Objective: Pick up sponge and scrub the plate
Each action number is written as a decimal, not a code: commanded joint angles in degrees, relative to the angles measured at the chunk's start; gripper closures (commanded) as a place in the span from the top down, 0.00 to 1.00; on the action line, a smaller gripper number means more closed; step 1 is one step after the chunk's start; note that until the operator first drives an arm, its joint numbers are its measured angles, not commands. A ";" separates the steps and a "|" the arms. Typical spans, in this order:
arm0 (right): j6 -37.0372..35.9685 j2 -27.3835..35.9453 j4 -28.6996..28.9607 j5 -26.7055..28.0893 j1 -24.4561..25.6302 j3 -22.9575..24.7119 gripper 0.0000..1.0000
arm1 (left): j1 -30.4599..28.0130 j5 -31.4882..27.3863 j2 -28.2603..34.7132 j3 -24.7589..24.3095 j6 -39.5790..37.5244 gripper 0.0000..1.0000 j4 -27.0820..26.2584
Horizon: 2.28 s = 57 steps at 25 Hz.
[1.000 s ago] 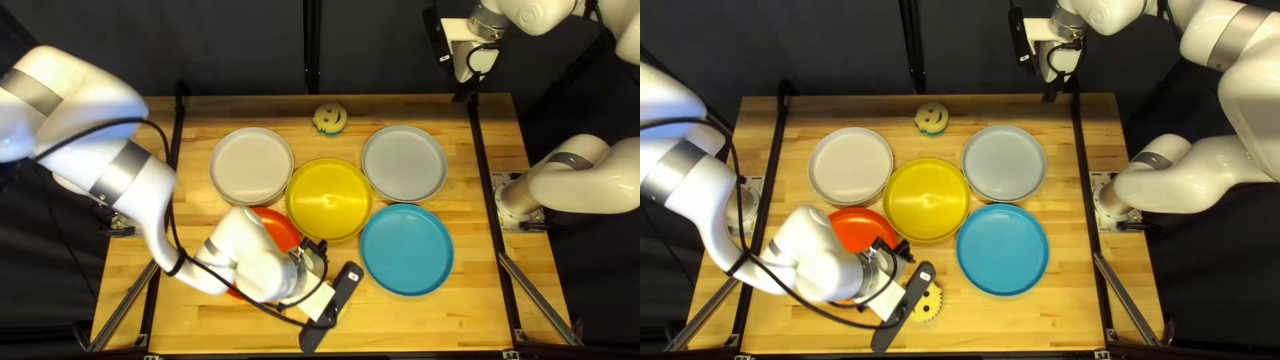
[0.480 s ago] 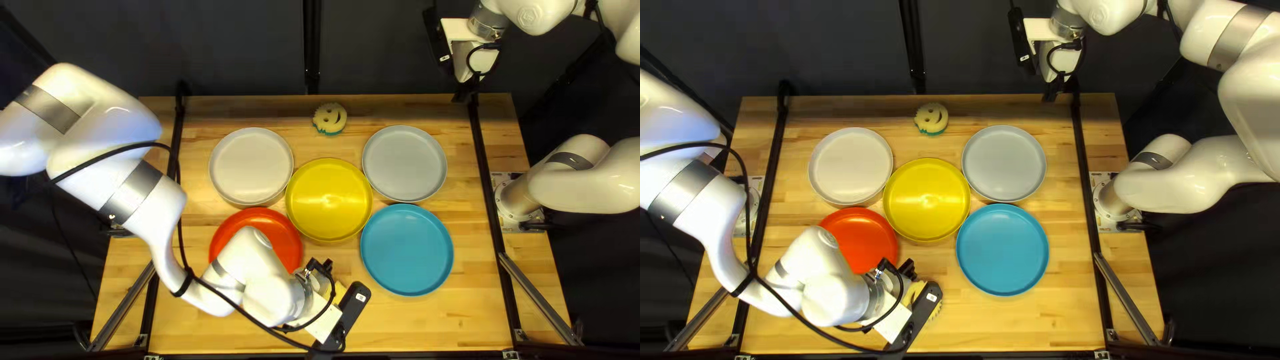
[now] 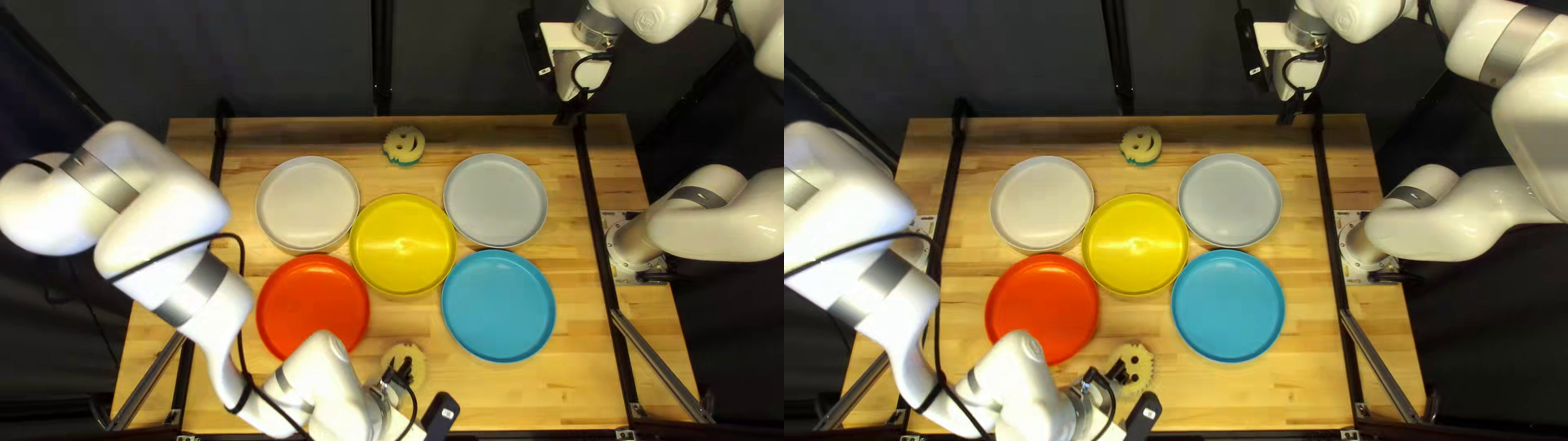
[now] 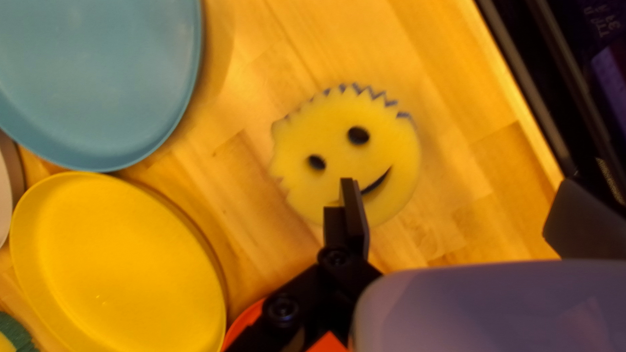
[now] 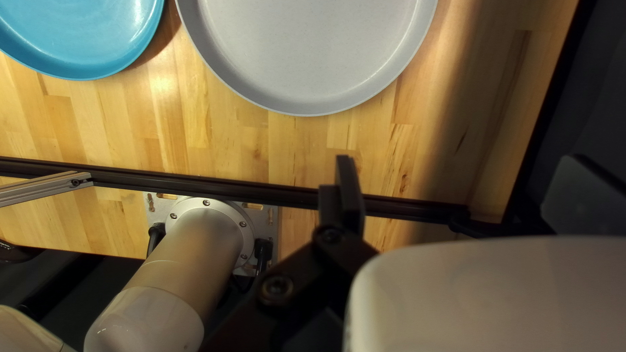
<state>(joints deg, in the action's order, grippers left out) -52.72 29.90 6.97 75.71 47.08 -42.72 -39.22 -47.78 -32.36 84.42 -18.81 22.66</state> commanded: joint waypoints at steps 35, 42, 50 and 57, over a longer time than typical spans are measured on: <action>0.00 0.00 0.00 0.00 0.00 0.00 1.00 | 2.88 8.80 0.04 -8.09 -5.42 0.00 7.71; 0.00 0.00 0.00 0.00 0.00 0.00 1.00 | 2.68 9.17 1.84 -10.03 -4.17 0.00 7.11; 0.00 0.00 0.00 0.00 0.00 0.00 1.00 | 1.77 4.73 13.36 -18.56 -1.40 0.00 3.04; 0.00 0.00 0.00 0.00 0.00 0.00 1.00 | -0.04 -1.51 22.84 -24.54 -1.63 0.00 0.17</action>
<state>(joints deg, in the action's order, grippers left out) -52.72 29.90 6.97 75.71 47.08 -42.72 -38.44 -47.44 -12.60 62.26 -20.02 23.92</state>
